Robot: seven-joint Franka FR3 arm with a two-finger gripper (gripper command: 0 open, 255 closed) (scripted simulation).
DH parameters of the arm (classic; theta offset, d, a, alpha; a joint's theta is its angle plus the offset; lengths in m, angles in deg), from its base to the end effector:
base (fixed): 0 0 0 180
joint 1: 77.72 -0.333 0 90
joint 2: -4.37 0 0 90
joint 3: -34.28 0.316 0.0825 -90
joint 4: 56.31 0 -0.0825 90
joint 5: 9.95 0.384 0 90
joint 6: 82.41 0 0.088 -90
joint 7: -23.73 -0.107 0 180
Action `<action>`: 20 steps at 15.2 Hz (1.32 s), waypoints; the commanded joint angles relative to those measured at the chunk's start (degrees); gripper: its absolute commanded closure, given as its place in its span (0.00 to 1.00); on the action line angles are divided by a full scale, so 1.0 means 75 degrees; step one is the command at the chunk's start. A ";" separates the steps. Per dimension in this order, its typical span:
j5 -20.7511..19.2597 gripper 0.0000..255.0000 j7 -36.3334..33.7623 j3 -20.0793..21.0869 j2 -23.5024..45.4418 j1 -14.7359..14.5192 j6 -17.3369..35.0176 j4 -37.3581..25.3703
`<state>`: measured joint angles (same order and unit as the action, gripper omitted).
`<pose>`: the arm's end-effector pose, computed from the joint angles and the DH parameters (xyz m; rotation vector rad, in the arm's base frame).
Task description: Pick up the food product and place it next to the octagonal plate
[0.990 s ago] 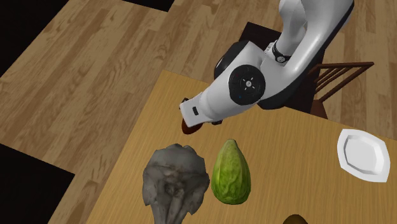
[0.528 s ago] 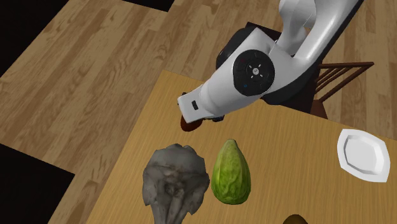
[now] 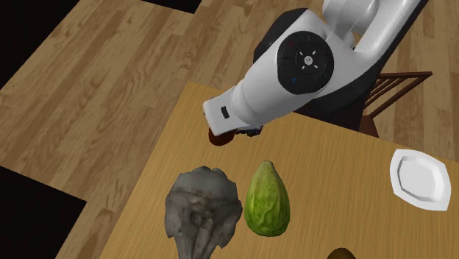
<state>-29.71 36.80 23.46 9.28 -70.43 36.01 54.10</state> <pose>0.5526 -0.1969 0.4530 2.8134 0.0989 -0.0497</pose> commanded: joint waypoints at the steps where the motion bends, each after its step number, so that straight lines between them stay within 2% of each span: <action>1: 0.0028 1.00 0.0067 0.0007 -0.0057 -0.0008 -0.0218 -0.0168; 3: 0.0041 1.00 0.0103 0.0011 -0.0088 -0.0012 -0.0336 -0.0259; 11: -0.0110 1.00 -0.1320 0.0700 -0.0871 -0.0748 -0.0748 0.0580; 20: 0.0040 1.00 -0.2853 0.1588 -0.1201 -0.1556 -0.1338 0.0847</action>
<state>-29.62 16.82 34.54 0.45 -81.36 26.68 60.51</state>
